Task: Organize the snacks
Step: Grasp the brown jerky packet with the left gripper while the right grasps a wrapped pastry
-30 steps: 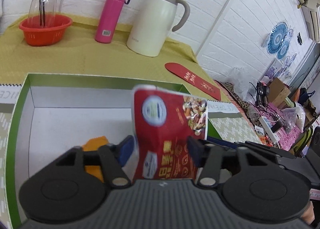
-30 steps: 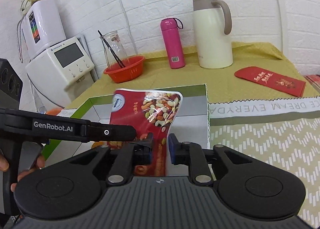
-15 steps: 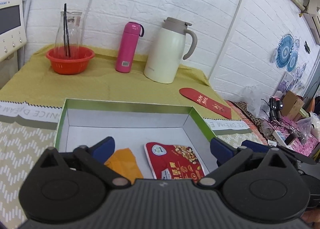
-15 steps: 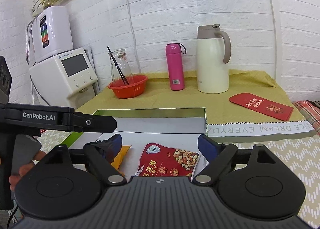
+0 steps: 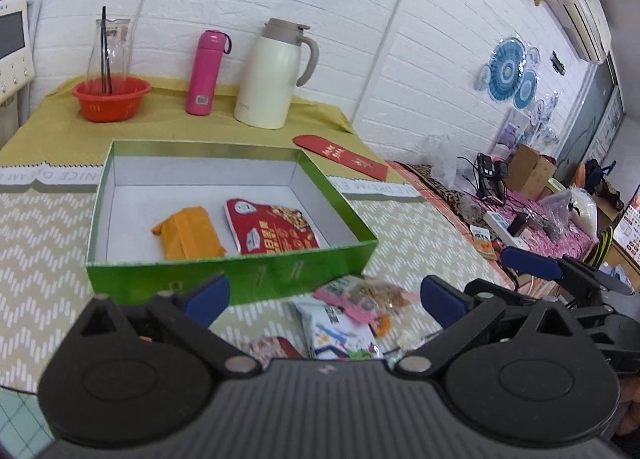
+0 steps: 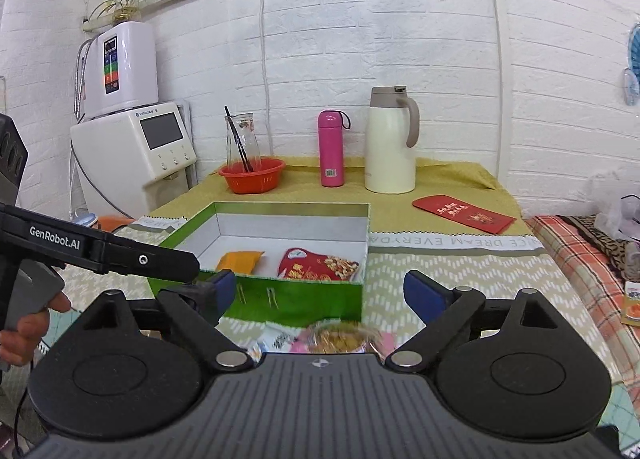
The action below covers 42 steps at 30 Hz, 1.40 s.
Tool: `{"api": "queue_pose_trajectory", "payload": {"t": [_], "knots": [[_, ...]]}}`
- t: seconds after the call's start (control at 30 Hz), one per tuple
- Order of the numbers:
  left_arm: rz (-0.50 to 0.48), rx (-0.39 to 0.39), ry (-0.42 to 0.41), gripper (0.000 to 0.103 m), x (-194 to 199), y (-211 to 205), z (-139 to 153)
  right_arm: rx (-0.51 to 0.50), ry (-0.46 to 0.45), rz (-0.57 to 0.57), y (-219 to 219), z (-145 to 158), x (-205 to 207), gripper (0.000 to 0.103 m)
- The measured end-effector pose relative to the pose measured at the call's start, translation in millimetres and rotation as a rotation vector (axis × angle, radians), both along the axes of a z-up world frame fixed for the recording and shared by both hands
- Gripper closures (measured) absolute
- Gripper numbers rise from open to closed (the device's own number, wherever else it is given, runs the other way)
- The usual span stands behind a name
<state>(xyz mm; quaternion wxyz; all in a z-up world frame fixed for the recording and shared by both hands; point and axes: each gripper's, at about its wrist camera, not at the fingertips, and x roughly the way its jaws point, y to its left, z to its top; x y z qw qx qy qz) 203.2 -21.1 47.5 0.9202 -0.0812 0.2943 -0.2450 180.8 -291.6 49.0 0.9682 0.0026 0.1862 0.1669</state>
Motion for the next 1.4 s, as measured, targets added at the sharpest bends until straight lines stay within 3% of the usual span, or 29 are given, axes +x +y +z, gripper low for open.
{"api": "queue_pose_trajectory", "payload": {"t": [0.17, 0.33, 0.47, 0.6, 0.63, 0.73, 0.87, 0.97, 1.0, 1.03, 1.07, 1.2, 1.3, 1.4], "knots": [[-0.07, 0.063, -0.026, 0.003, -53.1, -8.1, -30.4, -0.018, 0.054, -0.076, -17.2, -38.4, -41.3, 0.0], [-0.085, 0.006, 0.085, 0.003, -75.1, 1.2, -64.2, 0.034, 0.128, -0.066, -19.5, -74.2, -56.3, 0.0], [-0.054, -0.035, 0.117, 0.003, -82.7, 9.7, -77.8, -0.005, 0.121, -0.062, -10.3, -84.8, -54.3, 0.0], [-0.022, -0.053, 0.114, 0.003, -75.2, 13.4, -75.9, -0.02, 0.117, -0.071, -7.5, -89.8, -49.6, 0.0], [-0.016, -0.054, 0.107, 0.003, -72.8, 13.6, -74.2, -0.025, 0.123, -0.077, -7.7, -90.8, -49.4, 0.007], [-0.001, -0.063, 0.069, 0.003, -58.8, 14.0, -65.7, -0.019, 0.129, -0.085, -9.9, -90.3, -51.7, 0.01], [0.03, -0.053, 0.051, 0.003, -30.1, 10.8, -63.5, -0.024, 0.128, -0.097, -8.7, -89.7, -56.0, 0.01], [0.048, -0.042, 0.059, 0.009, -9.4, 7.2, -65.2, -0.024, 0.127, -0.098, -8.3, -89.7, -59.5, 0.01], [0.05, -0.036, 0.063, 0.02, -3.5, 5.9, -66.4, -0.025, 0.127, -0.1, -7.8, -89.7, -60.6, 0.01], [0.048, -0.025, 0.071, 0.041, 1.7, 4.2, -67.8, -0.026, 0.127, -0.101, -7.7, -89.6, -61.3, 0.009], [0.055, -0.007, 0.087, 0.045, 7.6, 2.0, -70.8, -0.028, 0.127, -0.101, -7.3, -89.3, -61.2, 0.009], [0.081, 0.007, 0.123, 0.045, 22.8, 1.7, -80.0, -0.029, 0.133, -0.102, -6.7, -88.7, -62.2, 0.004], [0.088, 0.023, 0.121, 0.032, 25.5, -0.3, -82.1, -0.035, 0.134, -0.101, -6.5, -88.8, -63.9, 0.004], [0.082, 0.027, 0.13, 0.032, 28.6, -2.7, -84.2, -0.033, 0.139, -0.106, -6.8, -88.3, -63.2, 0.004]]}}
